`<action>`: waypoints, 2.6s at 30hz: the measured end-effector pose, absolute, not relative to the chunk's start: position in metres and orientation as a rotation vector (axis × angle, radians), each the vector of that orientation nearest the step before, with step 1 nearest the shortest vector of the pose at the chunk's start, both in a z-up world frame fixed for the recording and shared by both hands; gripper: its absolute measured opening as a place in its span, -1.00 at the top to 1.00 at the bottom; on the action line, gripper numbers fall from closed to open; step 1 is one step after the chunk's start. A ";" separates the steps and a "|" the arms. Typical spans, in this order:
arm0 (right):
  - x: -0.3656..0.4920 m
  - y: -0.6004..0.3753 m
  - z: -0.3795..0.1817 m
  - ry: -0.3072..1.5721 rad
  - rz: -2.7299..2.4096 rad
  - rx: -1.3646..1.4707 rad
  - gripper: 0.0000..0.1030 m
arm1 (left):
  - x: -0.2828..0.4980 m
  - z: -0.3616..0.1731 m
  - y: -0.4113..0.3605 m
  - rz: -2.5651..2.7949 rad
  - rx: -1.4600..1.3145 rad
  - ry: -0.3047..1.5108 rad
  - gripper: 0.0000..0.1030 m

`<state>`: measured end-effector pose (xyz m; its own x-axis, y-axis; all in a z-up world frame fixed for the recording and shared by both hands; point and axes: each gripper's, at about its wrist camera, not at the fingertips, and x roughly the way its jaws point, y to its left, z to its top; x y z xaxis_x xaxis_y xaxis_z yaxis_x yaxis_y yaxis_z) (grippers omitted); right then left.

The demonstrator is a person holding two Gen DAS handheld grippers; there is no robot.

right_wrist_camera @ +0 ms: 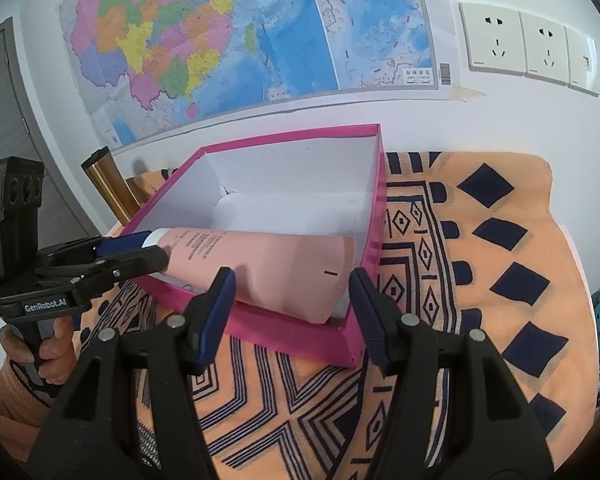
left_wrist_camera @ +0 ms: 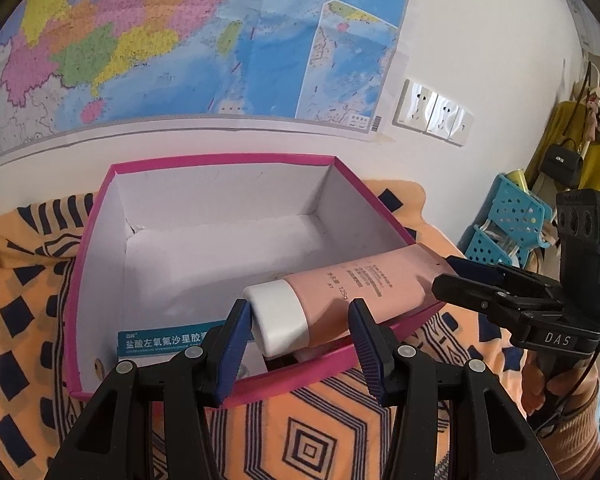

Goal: Organize rigid objects
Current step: 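Lower the pink tube into the pink box with both tools, then open both tools and withdraw them from the pink box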

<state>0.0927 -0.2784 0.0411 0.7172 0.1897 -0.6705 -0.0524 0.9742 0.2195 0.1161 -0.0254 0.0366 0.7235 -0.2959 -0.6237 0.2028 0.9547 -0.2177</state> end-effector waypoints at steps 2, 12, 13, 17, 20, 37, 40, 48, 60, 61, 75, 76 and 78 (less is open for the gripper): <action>0.094 -0.278 0.040 0.763 0.131 0.189 -0.19 | 0.118 0.035 -0.025 -0.276 -0.141 0.713 0.03; 0.103 -0.279 0.036 0.776 0.115 0.171 -0.19 | 0.130 0.028 -0.025 -0.273 -0.142 0.731 0.03; 0.104 -0.280 0.036 0.777 0.113 0.171 -0.19 | 0.131 0.028 -0.025 -0.273 -0.142 0.733 0.03; 0.108 -0.280 0.035 0.784 0.104 0.161 -0.19 | 0.136 0.025 -0.025 -0.272 -0.145 0.746 0.03; 0.109 -0.279 0.035 0.787 0.099 0.152 -0.19 | 0.138 0.022 -0.025 -0.273 -0.150 0.756 0.03; 0.117 -0.273 0.032 0.807 0.059 0.097 -0.22 | 0.157 0.013 -0.024 -0.262 -0.153 0.795 0.03; 0.120 -0.270 0.031 0.809 0.037 0.075 -0.27 | 0.161 0.010 -0.025 -0.257 -0.156 0.812 -0.14; 0.113 -0.270 0.029 0.793 0.043 0.106 -0.33 | 0.134 0.023 -0.024 -0.211 -0.119 0.709 -0.64; 0.068 -0.240 0.043 0.701 0.149 0.116 -0.45 | 0.064 0.038 -0.022 -0.182 -0.099 0.582 -0.99; 0.063 -0.233 0.044 0.691 0.159 0.104 -0.48 | 0.059 0.037 -0.022 -0.171 -0.096 0.581 -0.99; 0.022 -0.197 0.004 0.701 0.092 0.088 -0.95 | 0.022 -0.002 -0.008 -0.004 -0.133 0.685 -1.00; 0.020 -0.195 0.003 0.698 0.088 0.083 -0.95 | 0.020 -0.004 -0.007 0.002 -0.136 0.695 -1.00; 0.017 -0.192 0.003 0.694 0.093 0.086 -0.95 | 0.016 -0.007 -0.007 0.016 -0.132 0.701 -1.00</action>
<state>0.0171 -0.1916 0.0034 0.7648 0.1145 -0.6340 -0.0574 0.9923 0.1099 0.0162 -0.0074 -0.0071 0.7645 -0.0297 -0.6439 -0.0587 0.9916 -0.1154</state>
